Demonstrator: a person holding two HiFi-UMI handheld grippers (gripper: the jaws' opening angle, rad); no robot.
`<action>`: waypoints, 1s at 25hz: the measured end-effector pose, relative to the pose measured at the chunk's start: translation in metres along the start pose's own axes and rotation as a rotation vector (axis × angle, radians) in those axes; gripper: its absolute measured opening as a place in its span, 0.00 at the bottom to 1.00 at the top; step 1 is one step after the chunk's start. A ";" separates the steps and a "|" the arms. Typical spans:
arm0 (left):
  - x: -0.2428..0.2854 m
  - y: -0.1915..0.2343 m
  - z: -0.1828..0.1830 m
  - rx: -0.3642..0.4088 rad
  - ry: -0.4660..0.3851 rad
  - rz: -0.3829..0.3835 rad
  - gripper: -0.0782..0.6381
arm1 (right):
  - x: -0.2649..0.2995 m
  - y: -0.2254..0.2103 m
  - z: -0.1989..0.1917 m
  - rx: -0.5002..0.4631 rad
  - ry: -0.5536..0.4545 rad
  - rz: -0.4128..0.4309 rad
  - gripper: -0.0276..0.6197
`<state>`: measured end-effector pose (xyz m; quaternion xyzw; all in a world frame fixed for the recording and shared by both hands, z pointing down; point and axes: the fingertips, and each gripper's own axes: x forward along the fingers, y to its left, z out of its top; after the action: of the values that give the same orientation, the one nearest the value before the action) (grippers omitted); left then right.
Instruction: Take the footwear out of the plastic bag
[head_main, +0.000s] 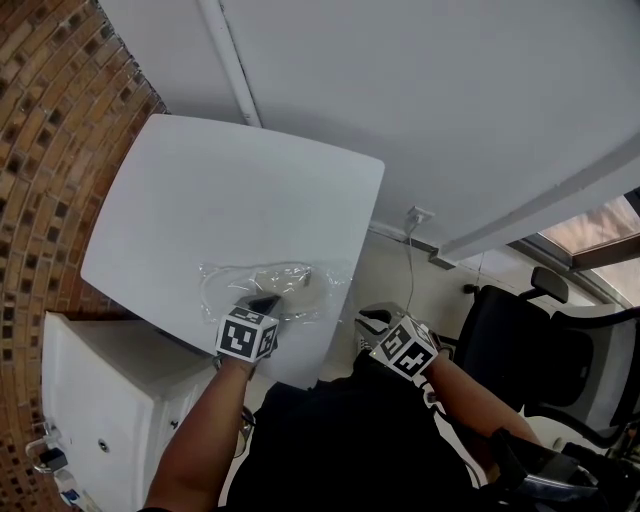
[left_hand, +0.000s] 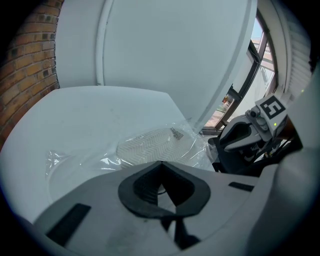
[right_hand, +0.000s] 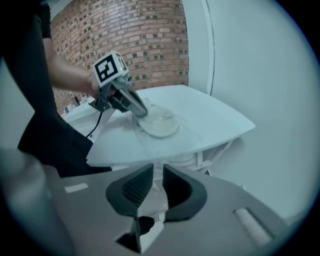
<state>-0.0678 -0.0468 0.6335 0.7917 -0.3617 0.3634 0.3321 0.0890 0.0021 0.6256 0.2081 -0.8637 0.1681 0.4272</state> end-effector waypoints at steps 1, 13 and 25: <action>0.000 0.000 0.000 0.000 0.000 0.001 0.12 | -0.002 -0.001 0.012 0.002 -0.034 -0.007 0.14; 0.001 -0.002 0.001 -0.007 0.000 0.007 0.12 | 0.038 -0.005 0.032 -0.055 0.047 -0.011 0.04; 0.000 0.000 0.000 -0.019 -0.003 -0.004 0.12 | 0.041 -0.002 -0.009 0.148 0.073 0.046 0.04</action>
<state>-0.0675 -0.0471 0.6335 0.7898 -0.3640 0.3581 0.3397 0.0739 -0.0041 0.6643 0.2129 -0.8373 0.2486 0.4380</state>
